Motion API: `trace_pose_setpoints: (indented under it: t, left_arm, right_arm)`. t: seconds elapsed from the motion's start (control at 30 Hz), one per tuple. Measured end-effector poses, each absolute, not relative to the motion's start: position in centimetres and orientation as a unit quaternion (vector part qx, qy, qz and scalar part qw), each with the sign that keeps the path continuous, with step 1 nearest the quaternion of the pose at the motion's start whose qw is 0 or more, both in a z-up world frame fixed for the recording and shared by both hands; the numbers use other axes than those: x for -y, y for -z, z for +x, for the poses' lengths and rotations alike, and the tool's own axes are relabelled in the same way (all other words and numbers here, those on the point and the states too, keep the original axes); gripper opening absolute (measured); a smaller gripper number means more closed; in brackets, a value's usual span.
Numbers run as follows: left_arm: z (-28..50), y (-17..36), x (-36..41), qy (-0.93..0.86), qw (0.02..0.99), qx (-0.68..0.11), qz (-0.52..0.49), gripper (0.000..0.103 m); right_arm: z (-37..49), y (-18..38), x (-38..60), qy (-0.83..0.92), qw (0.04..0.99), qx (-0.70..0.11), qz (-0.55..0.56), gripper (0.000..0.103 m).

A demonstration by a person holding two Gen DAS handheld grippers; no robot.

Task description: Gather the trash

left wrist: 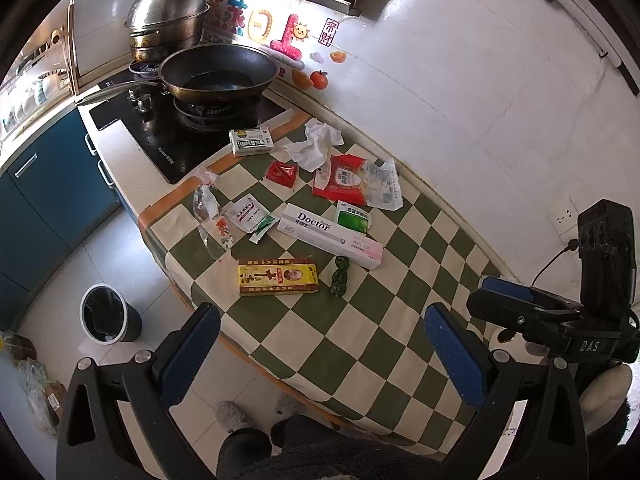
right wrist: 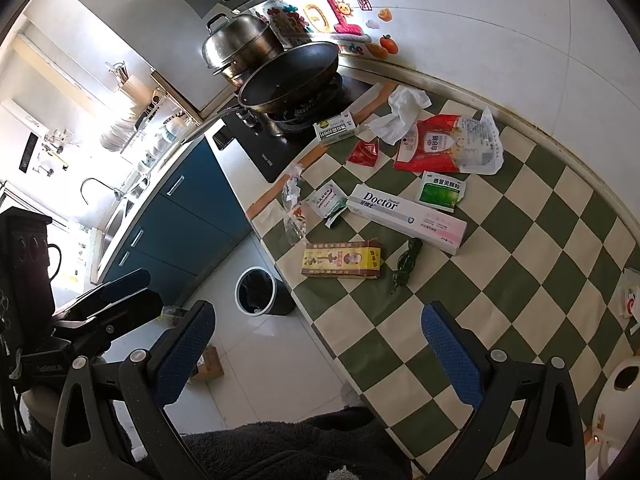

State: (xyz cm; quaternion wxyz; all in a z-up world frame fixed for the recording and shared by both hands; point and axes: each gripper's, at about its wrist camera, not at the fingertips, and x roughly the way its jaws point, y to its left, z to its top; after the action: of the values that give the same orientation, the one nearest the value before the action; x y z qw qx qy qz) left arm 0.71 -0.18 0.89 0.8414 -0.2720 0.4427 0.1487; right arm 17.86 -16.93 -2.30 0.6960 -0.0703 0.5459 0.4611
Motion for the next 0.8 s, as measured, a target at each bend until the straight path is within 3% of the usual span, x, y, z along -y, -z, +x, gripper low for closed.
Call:
trace_pose_setpoints:
  t: [0.8]
  left_arm:
    - [0.73,-0.77,0.04,-0.147,0.841,-0.44,-0.277,0.103]
  right_arm:
    - [17.69,2.16,16.97,-0.463,0.694,-0.546,-0.068,0.103]
